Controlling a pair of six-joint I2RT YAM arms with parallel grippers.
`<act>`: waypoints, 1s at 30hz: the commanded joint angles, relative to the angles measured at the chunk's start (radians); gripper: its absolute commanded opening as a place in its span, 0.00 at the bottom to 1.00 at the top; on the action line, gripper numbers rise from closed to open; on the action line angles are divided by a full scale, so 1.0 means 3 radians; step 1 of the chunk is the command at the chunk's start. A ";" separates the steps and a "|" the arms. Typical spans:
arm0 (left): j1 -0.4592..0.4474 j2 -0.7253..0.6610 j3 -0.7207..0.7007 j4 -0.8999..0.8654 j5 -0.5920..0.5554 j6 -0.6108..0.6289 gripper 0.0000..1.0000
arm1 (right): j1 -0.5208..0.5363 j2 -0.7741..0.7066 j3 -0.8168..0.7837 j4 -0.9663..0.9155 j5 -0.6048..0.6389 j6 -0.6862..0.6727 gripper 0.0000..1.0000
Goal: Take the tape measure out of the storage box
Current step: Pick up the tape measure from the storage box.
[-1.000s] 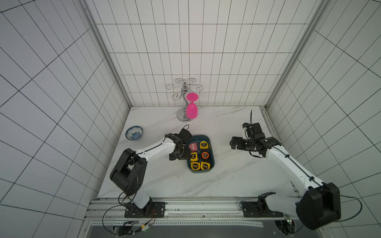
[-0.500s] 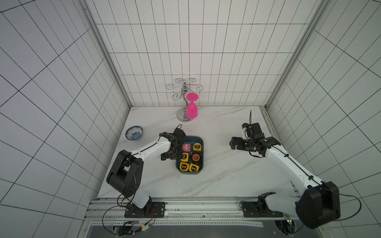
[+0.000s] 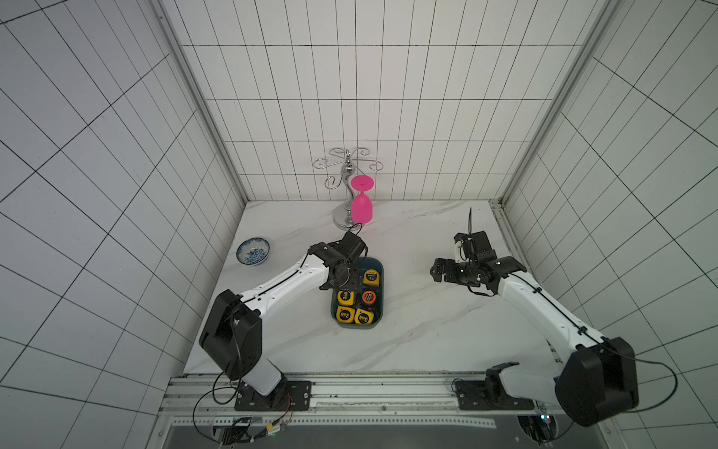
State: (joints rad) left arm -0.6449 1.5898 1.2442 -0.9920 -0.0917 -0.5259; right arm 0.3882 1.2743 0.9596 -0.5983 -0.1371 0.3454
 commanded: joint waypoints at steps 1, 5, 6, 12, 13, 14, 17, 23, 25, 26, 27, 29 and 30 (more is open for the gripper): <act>-0.0001 0.0107 0.0010 0.0188 0.0129 0.0106 0.84 | 0.0025 0.0044 0.0171 -0.0051 -0.0027 0.0063 0.99; -0.0007 0.0180 -0.0035 0.0279 0.0193 0.0097 0.82 | 0.0025 0.0071 0.0166 -0.0036 -0.0021 0.0085 0.99; -0.0009 0.0198 -0.0055 0.0294 0.0193 0.0087 0.82 | 0.0025 0.0078 0.0166 -0.0026 -0.0027 0.0094 0.99; -0.0037 0.0307 -0.0129 0.0314 0.0050 0.0018 0.80 | 0.0025 0.0125 0.0181 0.0015 -0.0058 0.0117 0.99; -0.0047 0.0319 -0.0133 0.0303 0.0015 0.0001 0.80 | 0.0025 0.0137 0.0184 0.0019 -0.0059 0.0117 0.99; -0.0052 0.0339 -0.0133 0.0291 -0.0028 -0.0019 0.80 | 0.0027 0.0145 0.0190 0.0021 -0.0064 0.0117 0.99; -0.0089 0.0385 -0.0128 0.0247 -0.0169 -0.0098 0.78 | 0.0025 0.0169 0.0191 0.0033 -0.0079 0.0122 0.99; -0.0107 0.0491 -0.0158 0.0243 -0.0287 -0.0258 0.76 | 0.0024 0.0191 0.0197 0.0064 -0.0104 0.0142 1.00; -0.0112 0.0533 -0.0155 0.0248 -0.0298 -0.0303 0.75 | 0.0024 0.0196 0.0202 0.0067 -0.0105 0.0142 0.99; -0.0111 0.0556 -0.0154 0.0244 -0.0303 -0.0320 0.74 | 0.0025 0.0197 0.0202 0.0067 -0.0105 0.0142 0.98; -0.0115 0.0577 -0.0155 0.0250 -0.0304 -0.0335 0.74 | 0.0025 0.0196 0.0202 0.0067 -0.0105 0.0142 0.98; -0.0114 0.0619 -0.0155 0.0257 -0.0307 -0.0358 0.73 | 0.0025 0.0200 0.0207 0.0072 -0.0110 0.0142 0.97; -0.0112 0.0643 -0.0158 0.0263 -0.0308 -0.0371 0.73 | 0.0023 0.0203 0.0207 0.0072 -0.0110 0.0142 0.96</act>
State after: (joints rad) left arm -0.6800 1.7634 1.2087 -0.9142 -0.1463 -0.6109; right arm 0.3882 1.3270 0.9672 -0.5888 -0.1623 0.3794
